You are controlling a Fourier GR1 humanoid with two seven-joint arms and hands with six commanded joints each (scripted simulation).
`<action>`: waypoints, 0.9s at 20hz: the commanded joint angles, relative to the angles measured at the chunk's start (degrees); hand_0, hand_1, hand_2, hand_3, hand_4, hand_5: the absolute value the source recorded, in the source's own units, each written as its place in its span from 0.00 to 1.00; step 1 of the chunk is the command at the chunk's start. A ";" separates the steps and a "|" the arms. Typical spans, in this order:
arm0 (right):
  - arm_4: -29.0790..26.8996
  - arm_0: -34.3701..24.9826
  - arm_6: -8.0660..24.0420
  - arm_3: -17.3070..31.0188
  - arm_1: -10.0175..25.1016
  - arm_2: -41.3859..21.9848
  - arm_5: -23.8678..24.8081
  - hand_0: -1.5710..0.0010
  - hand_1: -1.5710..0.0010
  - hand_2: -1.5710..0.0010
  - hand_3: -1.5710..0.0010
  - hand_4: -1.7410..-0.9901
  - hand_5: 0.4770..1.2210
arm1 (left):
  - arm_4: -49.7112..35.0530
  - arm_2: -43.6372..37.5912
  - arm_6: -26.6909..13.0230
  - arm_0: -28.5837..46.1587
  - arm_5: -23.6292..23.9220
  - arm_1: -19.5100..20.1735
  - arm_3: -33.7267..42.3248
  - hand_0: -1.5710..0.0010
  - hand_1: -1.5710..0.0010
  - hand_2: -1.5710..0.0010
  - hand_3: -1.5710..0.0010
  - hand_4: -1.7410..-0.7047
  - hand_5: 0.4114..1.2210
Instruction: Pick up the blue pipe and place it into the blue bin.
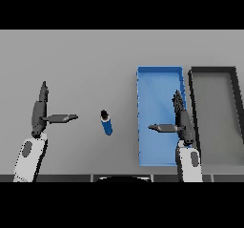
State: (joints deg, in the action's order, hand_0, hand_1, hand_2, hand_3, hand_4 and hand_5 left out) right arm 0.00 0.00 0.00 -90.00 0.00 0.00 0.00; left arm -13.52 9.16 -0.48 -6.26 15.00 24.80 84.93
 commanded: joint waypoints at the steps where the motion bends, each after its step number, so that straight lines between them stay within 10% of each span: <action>1: -0.03 -0.17 0.12 0.10 0.01 0.06 0.07 1.00 1.00 1.00 1.00 0.71 0.20 | -0.01 -0.04 0.15 -0.16 0.02 -0.04 -0.11 1.00 1.00 1.00 1.00 0.75 0.22; 6: -0.11 -2.27 0.92 1.54 0.20 0.56 0.22 1.00 1.00 1.00 1.00 0.71 0.20 | 0.10 -0.11 0.17 -1.37 -0.15 -0.14 -1.07 1.00 1.00 1.00 1.00 0.75 0.22; 9: 8.61 2.93 -7.12 -3.51 7.20 -3.34 -1.03 1.00 1.00 1.00 1.00 0.72 0.20 | 1.09 2.21 7.60 1.44 -11.99 7.45 -2.38 1.00 1.00 1.00 1.00 0.75 0.22; 18: 10.39 3.74 -5.75 -5.13 8.31 -4.67 -1.61 1.00 1.00 1.00 1.00 0.75 0.19 | -0.70 5.65 10.53 4.03 -23.19 12.60 2.02 1.00 1.00 1.00 1.00 0.71 0.19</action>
State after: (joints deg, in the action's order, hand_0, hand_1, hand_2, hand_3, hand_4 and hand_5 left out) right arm 10.40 3.72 -5.71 -95.13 8.30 -4.68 -1.61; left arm -14.20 14.83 10.14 -2.23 -8.24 37.40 86.96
